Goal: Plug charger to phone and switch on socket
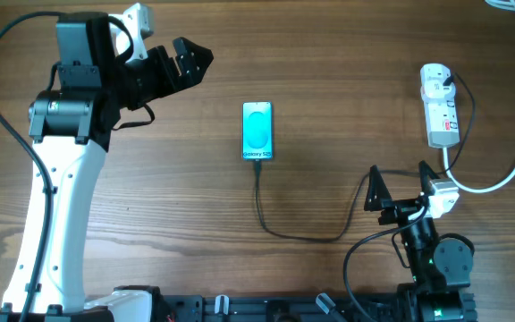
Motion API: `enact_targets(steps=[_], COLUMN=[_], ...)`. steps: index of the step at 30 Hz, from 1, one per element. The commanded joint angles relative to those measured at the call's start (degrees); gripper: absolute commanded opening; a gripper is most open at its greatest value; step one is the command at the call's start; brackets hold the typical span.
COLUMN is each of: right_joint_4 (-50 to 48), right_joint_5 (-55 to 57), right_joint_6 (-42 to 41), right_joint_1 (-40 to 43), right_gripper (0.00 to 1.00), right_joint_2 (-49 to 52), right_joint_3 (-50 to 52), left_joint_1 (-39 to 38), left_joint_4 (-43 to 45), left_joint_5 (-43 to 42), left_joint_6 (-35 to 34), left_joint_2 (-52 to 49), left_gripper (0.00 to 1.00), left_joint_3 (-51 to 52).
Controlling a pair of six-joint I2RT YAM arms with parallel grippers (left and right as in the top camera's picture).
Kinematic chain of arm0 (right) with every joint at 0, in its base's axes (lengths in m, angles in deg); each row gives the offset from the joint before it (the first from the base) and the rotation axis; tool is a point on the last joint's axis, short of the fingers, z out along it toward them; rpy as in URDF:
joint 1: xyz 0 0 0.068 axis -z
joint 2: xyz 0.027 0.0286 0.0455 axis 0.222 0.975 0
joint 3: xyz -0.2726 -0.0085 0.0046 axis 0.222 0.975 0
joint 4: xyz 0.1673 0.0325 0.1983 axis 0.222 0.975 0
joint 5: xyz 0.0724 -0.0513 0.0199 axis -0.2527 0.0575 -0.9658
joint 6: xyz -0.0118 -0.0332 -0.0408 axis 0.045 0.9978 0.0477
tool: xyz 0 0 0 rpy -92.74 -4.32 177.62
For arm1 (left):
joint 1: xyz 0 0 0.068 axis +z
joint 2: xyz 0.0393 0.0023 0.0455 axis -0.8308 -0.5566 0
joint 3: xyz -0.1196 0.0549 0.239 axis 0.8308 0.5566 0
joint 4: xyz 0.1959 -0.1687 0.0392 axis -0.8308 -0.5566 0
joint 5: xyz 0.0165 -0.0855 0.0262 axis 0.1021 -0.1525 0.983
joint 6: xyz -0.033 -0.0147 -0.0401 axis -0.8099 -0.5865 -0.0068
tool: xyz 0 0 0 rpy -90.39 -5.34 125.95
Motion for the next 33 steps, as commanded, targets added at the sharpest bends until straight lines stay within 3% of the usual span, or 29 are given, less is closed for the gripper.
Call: enact_targets(steps=[1, 7, 12, 14, 19, 26, 33], right_joint_4=[-0.20, -0.20, -0.20, -0.20, -0.20, -0.20, -0.20], right_joint_5=[1.01, 1.01, 1.01, 1.01, 1.01, 1.01, 1.01], right_joint_6=[-0.20, -0.17, -0.17, -0.17, -0.17, -0.17, -0.17], right_joint_1=[-0.24, -0.24, -0.24, -0.24, -0.24, -0.24, -0.24], right_gripper=[1.00, 1.00, 1.00, 1.00, 1.00, 1.00, 1.00], right_joint_2=[-0.90, -0.90, -0.90, -0.90, -0.90, -0.90, -0.90], right_joint_3=[0.07, 0.07, 0.07, 0.07, 0.07, 0.07, 0.07], left_joint_1=[-0.09, -0.09, -0.09, -0.09, -0.09, -0.04, -0.04], left_joint_4=[-0.02, -0.02, 0.00, 0.20, 0.17, 0.92, 16.04], left_joint_5=[0.17, 0.17, 0.72, 9.07, 18.27, 22.88, 22.86], left_joint_6=[0.50, 0.52, 1.07, 3.96, 3.98, 3.96, 6.67], left_joint_2=[0.74, 4.33, 14.84, 20.92, 31.56, 42.99, 50.62], left_gripper=[1.00, 1.00, 1.00, 1.00, 1.00, 1.00, 1.00], left_joint_3=[-0.11, -0.07, 1.77, 4.48, 11.72, 29.33, 43.12])
